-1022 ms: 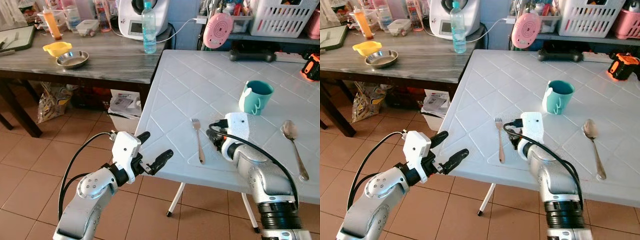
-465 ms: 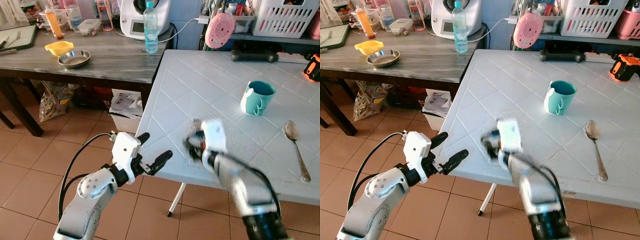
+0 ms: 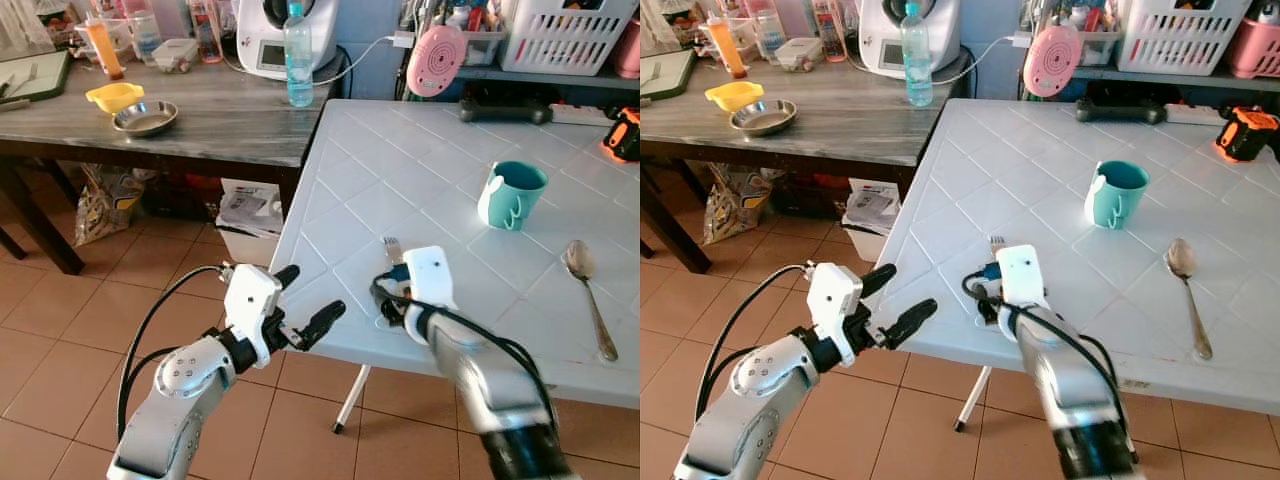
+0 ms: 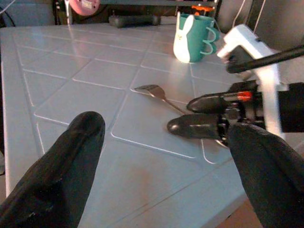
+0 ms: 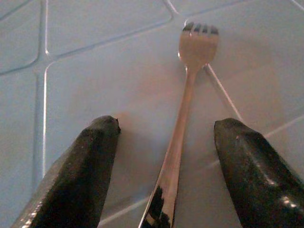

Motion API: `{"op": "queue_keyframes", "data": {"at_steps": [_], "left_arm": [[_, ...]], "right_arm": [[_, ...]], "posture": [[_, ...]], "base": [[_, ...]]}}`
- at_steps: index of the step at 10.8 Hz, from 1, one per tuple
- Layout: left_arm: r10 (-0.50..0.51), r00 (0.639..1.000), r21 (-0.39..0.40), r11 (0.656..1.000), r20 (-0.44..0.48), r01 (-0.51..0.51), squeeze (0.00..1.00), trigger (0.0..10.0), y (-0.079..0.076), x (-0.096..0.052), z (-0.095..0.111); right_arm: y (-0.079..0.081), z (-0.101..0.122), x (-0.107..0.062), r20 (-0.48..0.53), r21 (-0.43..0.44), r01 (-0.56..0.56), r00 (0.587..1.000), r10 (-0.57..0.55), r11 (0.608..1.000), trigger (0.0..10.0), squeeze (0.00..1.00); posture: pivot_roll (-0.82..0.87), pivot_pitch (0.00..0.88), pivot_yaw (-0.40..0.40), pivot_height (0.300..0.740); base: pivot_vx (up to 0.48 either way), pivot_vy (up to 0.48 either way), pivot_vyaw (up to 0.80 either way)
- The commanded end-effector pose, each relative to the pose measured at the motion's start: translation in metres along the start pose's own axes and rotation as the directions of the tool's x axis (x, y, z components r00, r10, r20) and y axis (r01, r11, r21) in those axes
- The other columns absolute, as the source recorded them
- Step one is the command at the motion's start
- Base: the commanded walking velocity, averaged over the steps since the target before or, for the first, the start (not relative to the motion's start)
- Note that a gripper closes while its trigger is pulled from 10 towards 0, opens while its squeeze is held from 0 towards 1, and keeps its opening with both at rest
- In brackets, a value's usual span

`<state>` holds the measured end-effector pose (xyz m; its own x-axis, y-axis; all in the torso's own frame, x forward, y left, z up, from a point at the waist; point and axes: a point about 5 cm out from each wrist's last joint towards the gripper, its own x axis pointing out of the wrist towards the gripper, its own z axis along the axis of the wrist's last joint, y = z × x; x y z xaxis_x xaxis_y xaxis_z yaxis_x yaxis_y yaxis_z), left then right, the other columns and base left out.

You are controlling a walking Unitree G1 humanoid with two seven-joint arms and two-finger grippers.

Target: Setting the table

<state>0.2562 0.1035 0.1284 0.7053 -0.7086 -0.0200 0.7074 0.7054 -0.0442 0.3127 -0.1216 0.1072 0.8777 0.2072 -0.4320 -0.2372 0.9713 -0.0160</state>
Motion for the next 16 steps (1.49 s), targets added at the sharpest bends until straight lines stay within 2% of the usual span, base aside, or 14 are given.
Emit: {"op": "queue_keyframes", "data": {"at_steps": [1,4,7,9,10,12,13,15,16], "left_arm": [[0.006,1.000,0.015,1.000,-0.002,-0.006,0.00,10.0,0.001,0.000,0.002],[-0.122,0.992,-0.028,0.992,-0.026,0.122,0.00,10.0,-0.010,-0.007,0.001],[-0.153,0.986,-0.021,0.988,-0.072,0.151,0.00,10.0,-0.010,-0.013,-0.002],[-0.150,0.986,-0.019,0.989,-0.074,0.149,0.00,10.0,-0.010,-0.013,-0.002],[-0.147,0.986,-0.020,0.989,-0.074,0.146,0.00,10.0,-0.009,-0.013,-0.001],[-0.134,0.988,-0.024,0.991,-0.072,0.133,0.00,10.0,-0.008,-0.012,-0.001],[-0.131,0.989,-0.026,0.991,-0.073,0.130,0.00,10.0,-0.007,-0.012,-0.001],[-0.130,0.989,-0.028,0.991,-0.072,0.129,0.00,10.0,-0.007,-0.011,0.000],[-0.129,0.989,-0.027,0.991,-0.072,0.128,0.00,10.0,-0.006,-0.010,0.000]], "right_arm": [[0.000,-0.004,0.003,-0.019,0.001,0.001,1.000,-0.001,1.000,0.0,0.00],[0.003,-0.007,0.014,-0.042,-0.020,-0.013,0.999,0.012,1.000,0.0,0.00],[-0.002,-0.017,0.017,-0.076,-0.028,0.007,0.997,-0.009,1.000,0.0,0.00],[-0.001,-0.015,0.017,-0.062,0.007,0.006,0.998,-0.006,1.000,0.0,0.00],[-0.002,-0.011,0.017,-0.038,0.053,0.013,0.999,-0.011,0.999,0.0,0.00],[-0.012,0.002,0.013,0.060,0.252,0.011,0.998,-0.027,0.968,0.0,0.00],[-0.020,0.003,0.011,0.082,0.306,0.028,0.995,-0.056,0.951,0.0,0.00],[-0.029,0.001,0.008,0.078,0.304,0.064,0.993,-0.092,0.950,0.0,0.00],[-0.034,0.000,0.007,0.070,0.260,0.105,0.989,-0.127,0.960,0.0,0.00]], "posture": [[-0.01,0.050,0.028,0.740],[0.00,0.054,0.023,0.740],[0.00,0.057,0.027,0.740],[0.00,0.058,0.028,0.740],[0.00,0.061,0.026,0.740],[0.00,0.060,0.027,0.740],[0.00,0.056,0.029,0.740],[0.00,0.053,0.027,0.740],[0.00,0.051,0.027,0.740]], "base": [[0.000,0.000,0.00],[0.000,0.000,0.00],[0.000,0.000,0.00],[0.000,0.000,0.00],[0.000,0.000,0.00],[0.000,0.000,0.00],[0.000,0.000,0.00],[0.000,0.000,0.00],[0.000,0.000,0.00]]}}
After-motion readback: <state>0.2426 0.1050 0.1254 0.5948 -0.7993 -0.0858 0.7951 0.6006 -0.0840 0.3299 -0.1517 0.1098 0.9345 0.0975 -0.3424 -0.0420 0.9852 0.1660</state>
